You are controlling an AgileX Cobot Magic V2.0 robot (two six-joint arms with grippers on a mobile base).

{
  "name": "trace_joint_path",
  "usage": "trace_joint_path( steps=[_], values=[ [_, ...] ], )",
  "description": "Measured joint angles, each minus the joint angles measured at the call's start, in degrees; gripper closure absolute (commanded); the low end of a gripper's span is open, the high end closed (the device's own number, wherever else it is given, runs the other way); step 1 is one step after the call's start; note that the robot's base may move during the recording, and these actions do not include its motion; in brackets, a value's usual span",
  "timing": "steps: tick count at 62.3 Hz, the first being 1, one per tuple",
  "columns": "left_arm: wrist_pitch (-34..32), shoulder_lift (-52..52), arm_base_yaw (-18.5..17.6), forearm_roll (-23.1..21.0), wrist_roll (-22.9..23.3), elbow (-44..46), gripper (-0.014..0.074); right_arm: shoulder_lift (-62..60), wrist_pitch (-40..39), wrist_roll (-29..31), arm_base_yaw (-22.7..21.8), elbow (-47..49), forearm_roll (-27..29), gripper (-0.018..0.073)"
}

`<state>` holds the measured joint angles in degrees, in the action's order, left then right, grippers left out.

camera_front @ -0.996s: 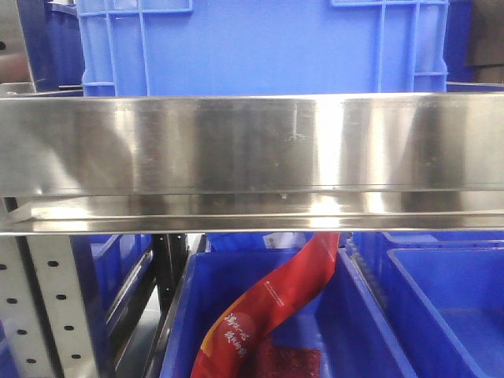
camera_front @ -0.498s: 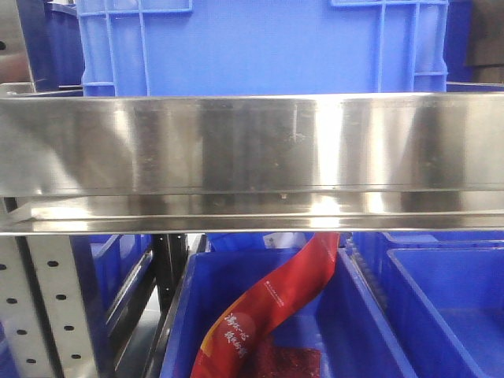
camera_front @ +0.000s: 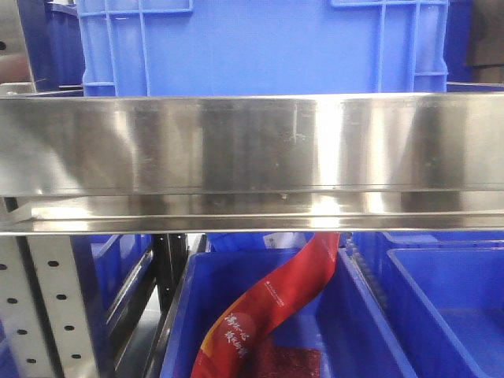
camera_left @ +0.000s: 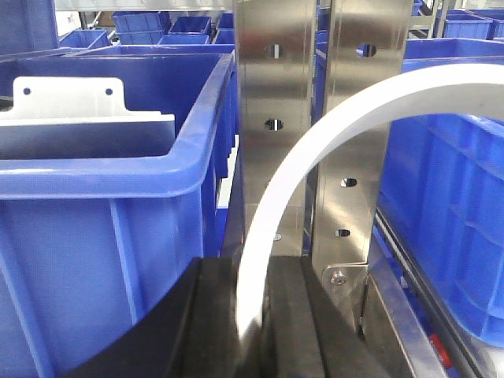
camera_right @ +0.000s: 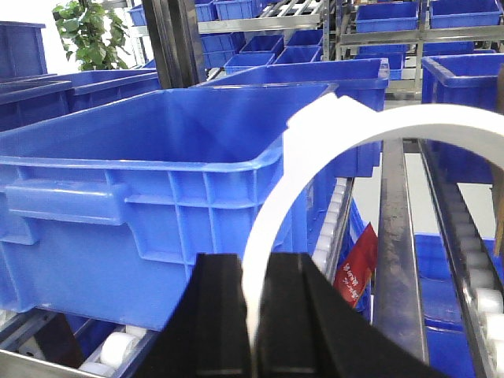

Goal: Grab PVC pipe and place in blue bin
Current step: 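Hold both clamps above the blue bins while stopped at the shelf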

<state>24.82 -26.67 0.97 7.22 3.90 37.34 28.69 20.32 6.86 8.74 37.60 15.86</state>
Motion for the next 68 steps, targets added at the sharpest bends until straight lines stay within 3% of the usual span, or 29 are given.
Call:
trace_joint_path(
  steps=[35,45,68],
  values=[
    [-0.60,0.00,0.00,-0.37,0.00,0.00,0.0707,0.00,-0.88,0.00,0.00,0.00,1.46,0.0712],
    [-1.84,0.00,0.00,-5.28,-0.44,0.86,0.0707,0.00,-1.57,0.00,0.00,1.08,1.56,0.0712],
    [-1.77,-4.52,0.00,-13.36,-6.99,7.21,0.0707,2.03,-2.49,0.00,0.00,3.39,4.14,0.0712]
  ],
)
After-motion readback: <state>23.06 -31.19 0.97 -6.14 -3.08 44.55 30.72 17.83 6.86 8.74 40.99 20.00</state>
